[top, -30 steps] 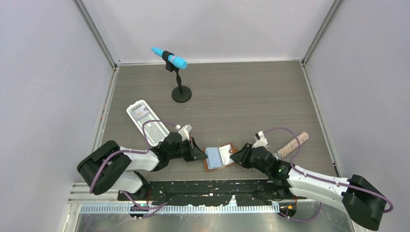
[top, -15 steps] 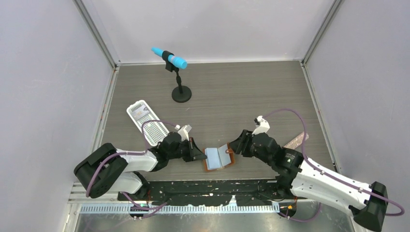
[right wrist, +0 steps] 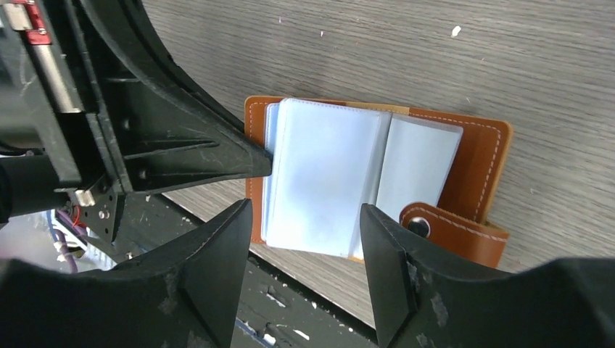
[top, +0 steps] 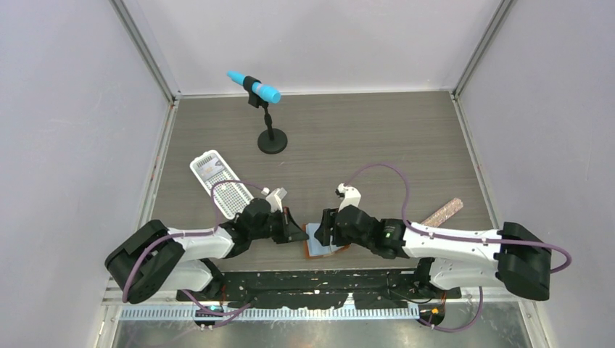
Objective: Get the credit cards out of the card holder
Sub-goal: Remove the credit card from the card holder.
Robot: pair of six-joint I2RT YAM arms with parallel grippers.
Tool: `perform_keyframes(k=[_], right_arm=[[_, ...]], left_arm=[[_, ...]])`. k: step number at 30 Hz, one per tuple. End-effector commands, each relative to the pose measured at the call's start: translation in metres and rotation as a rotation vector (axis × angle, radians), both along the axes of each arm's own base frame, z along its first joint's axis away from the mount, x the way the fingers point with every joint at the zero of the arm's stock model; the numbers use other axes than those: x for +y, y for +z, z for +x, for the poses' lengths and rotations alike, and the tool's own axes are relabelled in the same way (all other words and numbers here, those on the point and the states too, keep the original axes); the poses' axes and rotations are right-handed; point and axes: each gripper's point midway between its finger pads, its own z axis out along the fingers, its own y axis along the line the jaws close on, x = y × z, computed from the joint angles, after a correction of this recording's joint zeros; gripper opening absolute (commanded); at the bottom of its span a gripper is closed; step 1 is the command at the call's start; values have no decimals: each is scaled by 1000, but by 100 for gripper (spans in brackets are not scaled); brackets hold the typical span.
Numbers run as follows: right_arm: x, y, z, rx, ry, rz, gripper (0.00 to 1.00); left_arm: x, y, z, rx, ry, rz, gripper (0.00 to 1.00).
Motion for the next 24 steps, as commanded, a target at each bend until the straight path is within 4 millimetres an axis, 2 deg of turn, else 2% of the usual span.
perform_keyframes(k=[1,7,14,24], right_arm=[[21,8,6,-33,22,65,64],[29,-16,1,12,45,59,67],[18,-34,3,17,18,-11,67],[18,-39,1,26,28,-24,68]], left_arm=[[-6,16,1,-51,-34,-34,0],[-7,18,0,-53,-41,-38,0],[-6,15,-1,-49,-45,-29,0],[-8,17,-1,-50,-54,-31,0]])
